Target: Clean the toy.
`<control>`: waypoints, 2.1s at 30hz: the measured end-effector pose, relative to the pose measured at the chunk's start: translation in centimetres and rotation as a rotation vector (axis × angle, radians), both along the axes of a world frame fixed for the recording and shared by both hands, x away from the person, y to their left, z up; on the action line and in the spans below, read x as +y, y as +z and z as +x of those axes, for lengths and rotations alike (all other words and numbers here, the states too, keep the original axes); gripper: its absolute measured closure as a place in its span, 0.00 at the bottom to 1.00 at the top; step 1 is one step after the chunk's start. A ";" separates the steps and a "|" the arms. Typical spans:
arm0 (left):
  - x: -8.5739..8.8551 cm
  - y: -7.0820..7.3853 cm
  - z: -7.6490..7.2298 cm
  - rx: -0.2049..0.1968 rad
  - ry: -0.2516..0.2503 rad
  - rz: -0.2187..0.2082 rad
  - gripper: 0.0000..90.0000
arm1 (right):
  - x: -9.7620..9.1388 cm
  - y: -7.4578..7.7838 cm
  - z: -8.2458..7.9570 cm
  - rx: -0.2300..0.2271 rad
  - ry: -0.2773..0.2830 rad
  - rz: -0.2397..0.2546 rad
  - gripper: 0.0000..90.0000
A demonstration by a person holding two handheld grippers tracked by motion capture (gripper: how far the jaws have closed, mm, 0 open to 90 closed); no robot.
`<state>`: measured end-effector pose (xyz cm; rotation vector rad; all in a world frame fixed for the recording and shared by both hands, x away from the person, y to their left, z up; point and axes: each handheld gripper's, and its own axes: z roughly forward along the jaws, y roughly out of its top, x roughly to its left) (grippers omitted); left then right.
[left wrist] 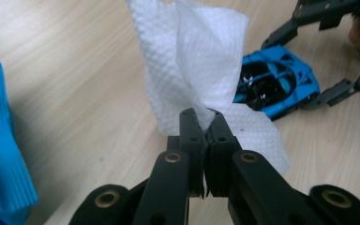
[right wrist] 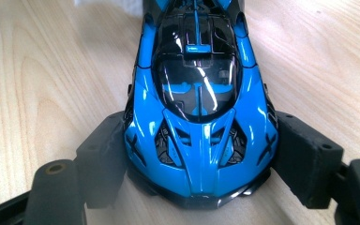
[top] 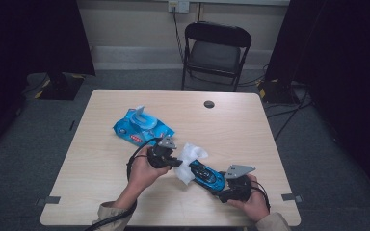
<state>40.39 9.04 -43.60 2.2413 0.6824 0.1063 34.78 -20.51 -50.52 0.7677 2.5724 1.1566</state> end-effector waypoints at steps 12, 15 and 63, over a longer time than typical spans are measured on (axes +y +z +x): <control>-4.9 1.3 0.3 -0.001 -0.023 -0.072 0.98 | 0.0 0.0 0.0 0.002 -0.001 -0.001 0.28; -6.6 0.7 0.2 0.005 -0.040 -0.070 0.98 | 0.0 0.0 0.0 0.000 0.000 0.000 0.28; -8.3 -2.2 1.2 -0.062 -0.051 0.111 0.96 | 0.0 0.0 0.0 0.001 0.000 -0.001 0.28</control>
